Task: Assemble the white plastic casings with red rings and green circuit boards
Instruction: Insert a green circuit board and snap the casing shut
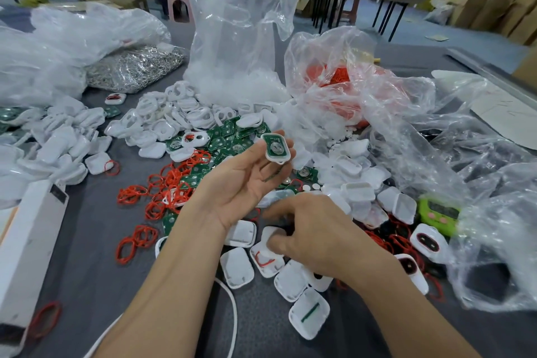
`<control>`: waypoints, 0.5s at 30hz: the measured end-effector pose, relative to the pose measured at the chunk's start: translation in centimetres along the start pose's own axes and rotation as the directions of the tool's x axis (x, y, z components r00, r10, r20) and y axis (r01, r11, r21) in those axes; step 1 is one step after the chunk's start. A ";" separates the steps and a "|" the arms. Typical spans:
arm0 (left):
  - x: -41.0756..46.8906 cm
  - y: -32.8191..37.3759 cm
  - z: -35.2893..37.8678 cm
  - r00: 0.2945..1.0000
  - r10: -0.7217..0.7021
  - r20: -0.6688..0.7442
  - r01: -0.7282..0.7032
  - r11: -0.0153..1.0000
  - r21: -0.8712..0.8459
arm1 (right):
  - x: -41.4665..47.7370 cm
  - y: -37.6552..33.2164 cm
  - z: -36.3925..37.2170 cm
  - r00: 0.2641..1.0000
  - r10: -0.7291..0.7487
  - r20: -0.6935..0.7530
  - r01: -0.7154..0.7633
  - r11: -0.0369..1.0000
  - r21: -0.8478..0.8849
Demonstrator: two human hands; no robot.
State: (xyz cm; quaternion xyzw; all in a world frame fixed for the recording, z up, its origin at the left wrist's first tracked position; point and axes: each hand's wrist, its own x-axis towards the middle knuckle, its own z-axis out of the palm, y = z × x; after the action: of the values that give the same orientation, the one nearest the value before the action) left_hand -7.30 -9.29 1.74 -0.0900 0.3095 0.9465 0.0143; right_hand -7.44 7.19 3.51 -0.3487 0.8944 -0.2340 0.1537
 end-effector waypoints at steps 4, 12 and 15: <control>0.0 0.1 -0.1 1.000 -0.004 -0.017 0.004 1.000 -0.008 | 0.5 0.4 0.3 0.999 0.014 0.040 -0.013 1.000 -0.025; 0.0 0.0 -0.2 1.000 -0.005 -0.030 0.005 1.000 -0.013 | 1.3 2.7 -2.1 0.960 0.222 -0.171 -0.061 0.761 0.646; 0.1 -0.3 -0.3 1.000 -0.010 -0.020 0.010 1.000 -0.028 | 2.1 4.2 -3.3 0.889 0.437 -0.138 -0.022 0.341 0.940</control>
State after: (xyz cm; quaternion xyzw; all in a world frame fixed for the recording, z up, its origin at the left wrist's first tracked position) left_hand -7.38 -9.23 1.32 -0.1012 0.2957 0.9498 0.0146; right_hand -12.70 9.54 3.85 -0.0204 0.6620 -0.7265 0.1831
